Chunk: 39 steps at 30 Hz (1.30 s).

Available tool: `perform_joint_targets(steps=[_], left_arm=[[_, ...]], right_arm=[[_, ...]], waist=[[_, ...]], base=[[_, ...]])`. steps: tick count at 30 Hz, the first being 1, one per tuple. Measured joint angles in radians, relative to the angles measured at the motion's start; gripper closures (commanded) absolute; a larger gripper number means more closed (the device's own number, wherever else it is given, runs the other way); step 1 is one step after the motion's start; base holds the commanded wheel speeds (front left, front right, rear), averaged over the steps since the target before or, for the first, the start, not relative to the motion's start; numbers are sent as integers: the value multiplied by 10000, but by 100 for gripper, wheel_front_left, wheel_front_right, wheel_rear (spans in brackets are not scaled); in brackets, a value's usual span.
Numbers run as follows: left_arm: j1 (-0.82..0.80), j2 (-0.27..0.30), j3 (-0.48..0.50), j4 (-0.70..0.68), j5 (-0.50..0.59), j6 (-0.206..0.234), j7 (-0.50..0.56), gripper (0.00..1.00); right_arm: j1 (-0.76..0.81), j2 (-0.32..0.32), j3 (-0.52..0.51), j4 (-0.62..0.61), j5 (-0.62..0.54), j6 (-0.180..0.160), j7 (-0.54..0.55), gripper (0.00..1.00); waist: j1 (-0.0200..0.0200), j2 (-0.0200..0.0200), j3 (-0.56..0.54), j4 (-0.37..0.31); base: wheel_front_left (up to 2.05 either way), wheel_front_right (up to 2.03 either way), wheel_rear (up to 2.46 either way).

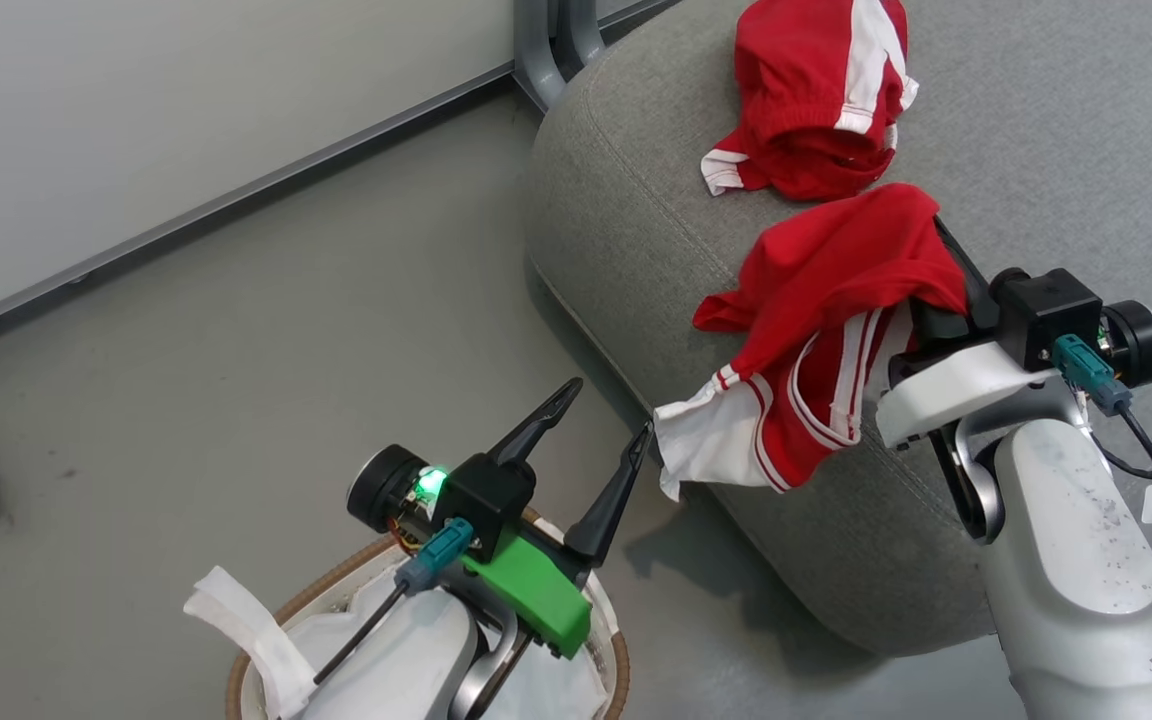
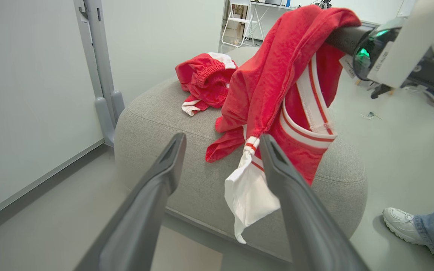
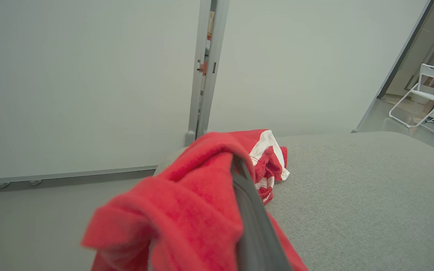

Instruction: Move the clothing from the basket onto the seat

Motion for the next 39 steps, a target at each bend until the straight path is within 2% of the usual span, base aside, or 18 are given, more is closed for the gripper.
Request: perform_joint_targets(steps=[9, 13, 21, 24, 28, 33, 39], left_arm=[[-121, -6, -109, -79, 0, 0, 0, 0], [-128, 4, -88, -136, 17, 0, 0, 0], [-251, 111, -125, -257, 215, 0, 0, 0], [-421, 163, -196, -293, 263, 0, 0, 0], [-756, 171, -284, -380, 360, 0, 0, 0], [-1351, 197, -610, -397, 546, 0, 0, 0], [-1873, 286, -598, -422, 658, 0, 0, 0]], right_arm=[[-495, 6, -190, -155, -318, 0, 2, 100], [-1487, -119, -731, -165, -761, 0, 2, 100], [-4551, -1398, -2382, 265, -1478, -2, 2, 100], [-5692, -1875, -3216, 642, -1776, 0, 0, 100], [-6965, -2819, -4023, 1540, -2313, -2, 113, 100], [-7614, -3789, -4711, 2706, -2917, -2, 192, 100], [-7609, -3896, -5544, 3476, -3141, -2, 59, 100]], waist=[[0, 0, 336, 500], [0, 0, 504, 860], [0, 0, 1070, 1391], [1, 0, 1334, 1582], [0, 0, 1755, 1829], [1, 0, 2389, 2136], [1, 0, 3239, 2394]], base=[[0, 0, 0], [0, 0, 0], [0, 0, 0], [0, 0, 0], [0, 0, 0], [0, 0, 0], [0, 0, 0]])
